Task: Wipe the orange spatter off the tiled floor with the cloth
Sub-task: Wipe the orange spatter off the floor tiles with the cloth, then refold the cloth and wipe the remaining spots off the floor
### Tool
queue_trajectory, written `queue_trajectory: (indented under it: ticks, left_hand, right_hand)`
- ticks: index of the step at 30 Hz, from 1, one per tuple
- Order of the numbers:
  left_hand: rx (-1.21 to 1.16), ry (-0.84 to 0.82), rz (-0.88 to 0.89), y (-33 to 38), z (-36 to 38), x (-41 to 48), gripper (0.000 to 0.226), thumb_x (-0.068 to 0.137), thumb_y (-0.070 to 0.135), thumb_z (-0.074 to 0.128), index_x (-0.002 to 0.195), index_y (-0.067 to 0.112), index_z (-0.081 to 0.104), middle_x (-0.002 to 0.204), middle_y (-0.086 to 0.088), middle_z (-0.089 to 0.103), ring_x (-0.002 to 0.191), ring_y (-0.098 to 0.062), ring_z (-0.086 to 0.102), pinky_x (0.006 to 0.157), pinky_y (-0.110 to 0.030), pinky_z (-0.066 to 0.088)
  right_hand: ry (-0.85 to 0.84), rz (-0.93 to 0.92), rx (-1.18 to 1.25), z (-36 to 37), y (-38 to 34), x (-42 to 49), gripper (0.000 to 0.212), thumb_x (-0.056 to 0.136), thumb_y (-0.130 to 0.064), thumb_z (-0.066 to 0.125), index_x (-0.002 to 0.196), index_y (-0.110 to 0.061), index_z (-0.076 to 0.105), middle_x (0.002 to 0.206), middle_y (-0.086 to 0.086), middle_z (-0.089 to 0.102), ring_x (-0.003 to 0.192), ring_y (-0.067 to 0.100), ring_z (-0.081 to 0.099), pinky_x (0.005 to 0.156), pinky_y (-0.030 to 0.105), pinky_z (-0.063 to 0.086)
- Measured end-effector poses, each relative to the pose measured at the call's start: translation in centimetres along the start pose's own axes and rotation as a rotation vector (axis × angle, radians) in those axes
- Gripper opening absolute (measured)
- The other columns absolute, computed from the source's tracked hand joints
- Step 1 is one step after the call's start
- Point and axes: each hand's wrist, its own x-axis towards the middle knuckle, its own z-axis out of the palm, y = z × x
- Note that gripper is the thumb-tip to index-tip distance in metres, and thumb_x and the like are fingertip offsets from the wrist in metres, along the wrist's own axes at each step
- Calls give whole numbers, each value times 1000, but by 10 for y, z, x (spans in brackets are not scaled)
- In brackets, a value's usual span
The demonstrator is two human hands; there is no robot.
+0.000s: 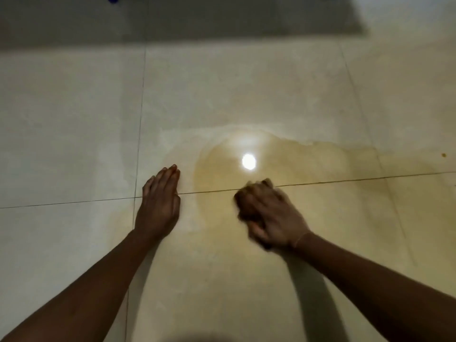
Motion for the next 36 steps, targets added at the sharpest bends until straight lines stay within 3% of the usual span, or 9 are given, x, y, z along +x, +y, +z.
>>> queue_trajectory:
  ticks: [3, 5, 14, 18, 21, 26, 29, 34, 36]
  left_hand:
    - [18, 35, -44, 8, -1, 0, 53, 93, 24, 29, 143, 8, 40, 152, -8, 37, 141, -24, 30, 116, -43, 19]
    - [43, 37, -75, 26, -1, -2, 53, 95, 29, 29, 142, 7, 41, 151, -11, 38, 140, -26, 31, 114, -45, 21]
    - [-73, -227, 423, 227, 50, 4, 54, 93, 35, 32, 139, 10, 46, 149, -9, 42, 136, -27, 39, 105, -41, 30]
    - [-121, -331, 457, 267, 35, 6, 56, 93, 36, 27, 140, 12, 45, 145, -6, 46, 133, -24, 41, 102, -38, 32]
    - [-137, -467, 421, 291, 3, -16, 44, 97, 30, 36, 138, 16, 46, 140, -2, 49, 126, -22, 46, 98, -36, 35]
    - [-111, -840, 302, 348, -92, -69, 34, 100, 28, 42, 126, 14, 57, 126, -5, 61, 110, -22, 58, 92, -28, 44]
    - [-134, -971, 228, 399, -172, -93, 30, 100, 24, 43, 119, 10, 61, 119, -6, 64, 106, -22, 59, 87, -25, 42]
    - [-494, -959, -115, 500, -330, -113, 18, 93, 25, 50, 93, 18, 66, 106, -6, 69, 103, -25, 62, 90, -30, 49]
    - [-641, -988, -209, 543, -394, -122, 15, 96, 23, 49, 95, 19, 63, 105, -4, 67, 90, -18, 61, 74, -25, 50]
  right_hand:
    - [105, 504, 22, -18, 61, -17, 76, 83, -52, 32, 151, -18, 31, 158, 10, 29, 145, 25, 23, 115, 46, 23]
    - [145, 642, 15, -17, 70, -47, 75, 86, -53, 29, 153, -18, 28, 159, 9, 26, 146, 25, 21, 117, 45, 19]
    - [88, 519, 117, -7, 60, -120, 63, 87, -40, 39, 145, -18, 43, 151, 4, 43, 141, 20, 34, 111, 35, 18]
    - [39, 418, 178, -22, 56, -159, 55, 81, -33, 41, 130, -17, 60, 135, 2, 60, 128, 19, 52, 105, 32, 35]
    - [-125, 534, 353, -47, 39, -211, 52, 88, -20, 43, 139, -17, 52, 146, 4, 49, 135, 20, 45, 107, 29, 36]
    - [-278, 935, 783, -160, 1, -294, 41, 96, -7, 44, 134, -21, 54, 127, 0, 59, 114, 20, 57, 87, 23, 40]
    - [-132, 1091, 988, -258, -21, -327, 23, 96, -7, 46, 106, -23, 60, 96, -1, 64, 86, 17, 60, 71, 20, 41]
    - [241, 1334, 1431, -457, -54, -360, 15, 91, -7, 56, 98, -8, 69, 98, 17, 69, 87, 28, 63, 79, 33, 47]
    - [372, 1342, 1600, -526, -68, -373, 18, 87, -14, 57, 95, -6, 70, 101, 24, 70, 85, 31, 64, 78, 38, 47]
